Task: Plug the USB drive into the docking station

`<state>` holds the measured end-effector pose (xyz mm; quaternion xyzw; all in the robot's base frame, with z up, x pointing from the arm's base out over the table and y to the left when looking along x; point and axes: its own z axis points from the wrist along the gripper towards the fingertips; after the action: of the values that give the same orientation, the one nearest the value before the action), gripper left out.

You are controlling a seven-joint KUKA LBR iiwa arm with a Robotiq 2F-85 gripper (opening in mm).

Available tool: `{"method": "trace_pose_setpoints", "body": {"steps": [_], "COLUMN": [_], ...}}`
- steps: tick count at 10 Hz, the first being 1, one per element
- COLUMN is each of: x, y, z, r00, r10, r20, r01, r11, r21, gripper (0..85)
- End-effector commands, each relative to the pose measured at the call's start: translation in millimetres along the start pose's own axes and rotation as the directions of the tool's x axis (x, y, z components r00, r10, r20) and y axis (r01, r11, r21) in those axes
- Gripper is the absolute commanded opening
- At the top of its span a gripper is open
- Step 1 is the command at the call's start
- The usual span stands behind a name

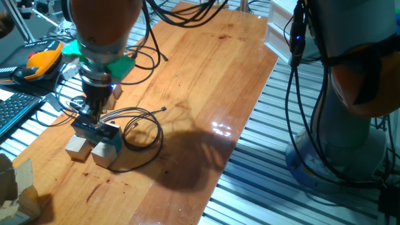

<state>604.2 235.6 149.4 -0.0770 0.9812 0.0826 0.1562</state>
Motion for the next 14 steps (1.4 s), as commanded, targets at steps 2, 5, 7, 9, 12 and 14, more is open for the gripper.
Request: {"method": "trace_pose_setpoints", "body": {"steps": [2,5,7,9,12,14], "x": [-5.2,-19.8,-35.7,-44.8,-44.7,-44.5], "y": [2.5,-0.8,-4.2,-12.1,-12.8,-17.5], "z": [-4.2,-11.6,-16.0,-7.2,-6.1,1.6], "r00": [1.0,0.999,0.996,0.993,0.992,0.989], "r10": [0.01,-0.004,-0.041,-0.075,-0.082,-0.097], "r20": [-0.019,-0.044,-0.085,-0.086,-0.093,-0.111], "r01": [-0.01,0.005,0.048,0.08,0.088,0.104], "r11": [1.0,0.999,0.996,0.995,0.994,0.993], "r21": [0.007,0.039,0.079,0.056,0.062,0.06], "gripper": [0.0,0.0,0.0,0.0,0.0,0.0]}}
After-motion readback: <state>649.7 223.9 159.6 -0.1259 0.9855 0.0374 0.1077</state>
